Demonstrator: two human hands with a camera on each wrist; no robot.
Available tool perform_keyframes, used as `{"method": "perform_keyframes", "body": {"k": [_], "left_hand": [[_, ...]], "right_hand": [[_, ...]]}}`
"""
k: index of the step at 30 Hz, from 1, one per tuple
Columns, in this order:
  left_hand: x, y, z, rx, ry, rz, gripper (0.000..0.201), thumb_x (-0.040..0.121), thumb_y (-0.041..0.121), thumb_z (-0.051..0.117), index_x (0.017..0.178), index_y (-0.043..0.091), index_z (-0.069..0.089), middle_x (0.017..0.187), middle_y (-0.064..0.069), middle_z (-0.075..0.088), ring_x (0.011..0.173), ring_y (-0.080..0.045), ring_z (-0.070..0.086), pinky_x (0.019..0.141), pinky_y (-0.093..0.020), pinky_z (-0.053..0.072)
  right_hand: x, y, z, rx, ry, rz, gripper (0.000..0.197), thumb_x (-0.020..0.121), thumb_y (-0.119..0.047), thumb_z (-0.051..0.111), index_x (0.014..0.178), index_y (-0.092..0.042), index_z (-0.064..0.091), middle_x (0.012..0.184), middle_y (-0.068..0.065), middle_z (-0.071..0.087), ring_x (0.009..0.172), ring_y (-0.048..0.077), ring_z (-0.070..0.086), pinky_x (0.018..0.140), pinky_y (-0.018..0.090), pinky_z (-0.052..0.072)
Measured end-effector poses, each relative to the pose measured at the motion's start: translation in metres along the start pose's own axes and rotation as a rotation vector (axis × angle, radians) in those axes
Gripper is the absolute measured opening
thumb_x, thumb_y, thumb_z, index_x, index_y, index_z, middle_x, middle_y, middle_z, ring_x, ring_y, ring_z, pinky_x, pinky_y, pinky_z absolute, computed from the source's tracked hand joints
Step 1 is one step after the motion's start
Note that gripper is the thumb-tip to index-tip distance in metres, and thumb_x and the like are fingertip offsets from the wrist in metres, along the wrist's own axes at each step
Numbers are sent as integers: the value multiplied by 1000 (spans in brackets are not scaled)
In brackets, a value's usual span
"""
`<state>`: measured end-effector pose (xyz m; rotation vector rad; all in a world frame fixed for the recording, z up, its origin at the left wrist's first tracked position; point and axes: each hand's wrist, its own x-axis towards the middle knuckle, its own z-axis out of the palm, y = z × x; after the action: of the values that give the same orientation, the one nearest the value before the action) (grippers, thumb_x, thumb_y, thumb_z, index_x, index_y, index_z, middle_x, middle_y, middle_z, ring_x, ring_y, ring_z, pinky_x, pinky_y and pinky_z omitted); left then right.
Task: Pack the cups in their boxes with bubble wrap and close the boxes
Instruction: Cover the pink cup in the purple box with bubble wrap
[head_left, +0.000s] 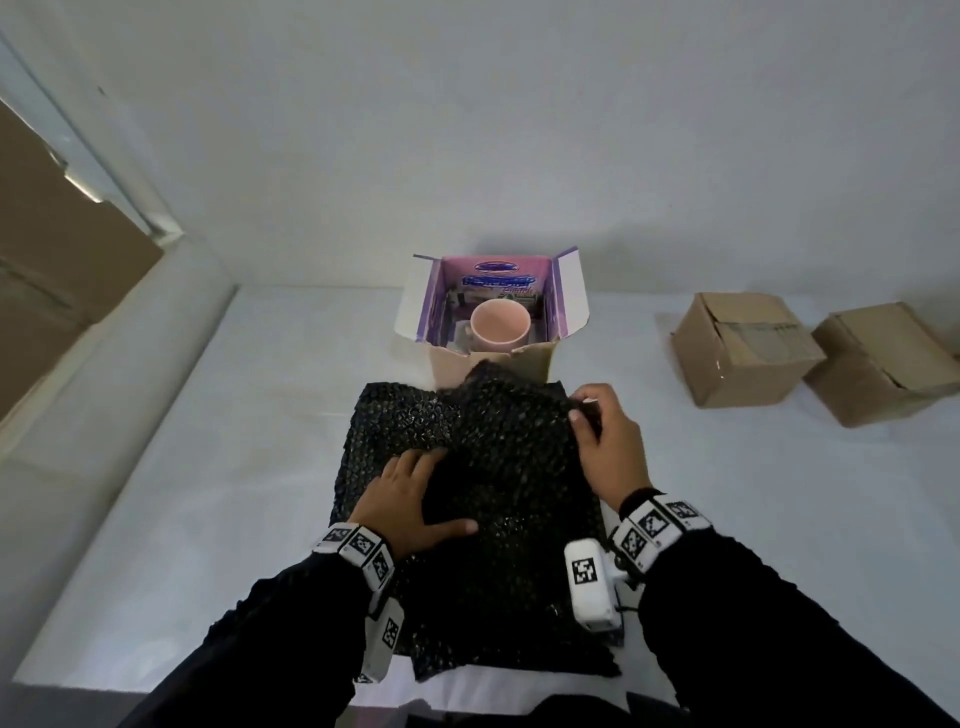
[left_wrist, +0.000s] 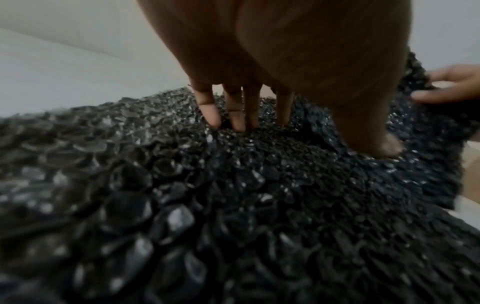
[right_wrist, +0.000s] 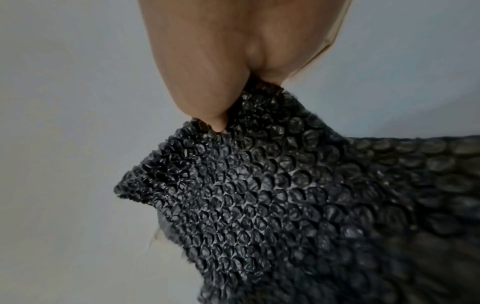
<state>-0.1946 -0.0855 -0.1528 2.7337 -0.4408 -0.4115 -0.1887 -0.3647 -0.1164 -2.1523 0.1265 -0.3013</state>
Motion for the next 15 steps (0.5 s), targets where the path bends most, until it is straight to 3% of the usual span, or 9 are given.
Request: {"method": "perform_keyframes", "body": {"k": [2, 4, 7, 11, 13, 15], "left_hand": [[5, 0, 0, 164, -28, 34, 97, 58, 95, 30, 136, 40, 37, 139, 4, 35, 128, -22, 36, 104, -41, 38], [9, 3, 1, 130, 45, 65, 91, 60, 96, 24, 127, 39, 49, 132, 5, 43, 121, -21, 42, 99, -40, 41], [11, 15, 1, -290, 224, 56, 80, 66, 88, 45, 123, 32, 53, 120, 6, 57, 111, -14, 52, 97, -36, 44], [21, 43, -16, -1039, 191, -80, 81, 60, 70, 72, 123, 23, 55, 116, 10, 66, 108, -5, 61, 98, -31, 47], [28, 50, -28, -1114, 242, -123, 66, 64, 53, 81, 117, 19, 63, 111, 7, 70, 103, -4, 65, 96, -31, 50], [32, 51, -43, -1015, 275, -93, 39, 72, 33, 83, 106, 18, 69, 103, 6, 72, 95, -1, 67, 89, -26, 53]], "right_hand": [[5, -5, -3, 94, 41, 93, 19, 96, -8, 51, 111, -18, 56, 99, -6, 63, 91, 15, 59, 80, 24, 41], [8, -9, -2, 201, 16, 201, 20, 97, -5, 48, 109, -18, 58, 102, -4, 63, 97, 17, 58, 86, 28, 44], [5, -17, 0, 384, -74, 321, 17, 95, -7, 52, 102, -17, 63, 103, 0, 66, 100, 19, 60, 97, 38, 47], [-9, -32, 8, 420, -238, 223, 16, 83, -5, 72, 93, -13, 63, 92, 0, 68, 91, 14, 63, 90, 29, 48], [-15, -41, 13, 426, -335, 193, 25, 77, -5, 78, 93, -12, 60, 87, -4, 64, 84, 6, 59, 84, 22, 47], [-17, -48, 15, 441, -378, 186, 42, 71, -11, 84, 103, -13, 57, 95, -6, 60, 89, 5, 56, 84, 19, 45]]}}
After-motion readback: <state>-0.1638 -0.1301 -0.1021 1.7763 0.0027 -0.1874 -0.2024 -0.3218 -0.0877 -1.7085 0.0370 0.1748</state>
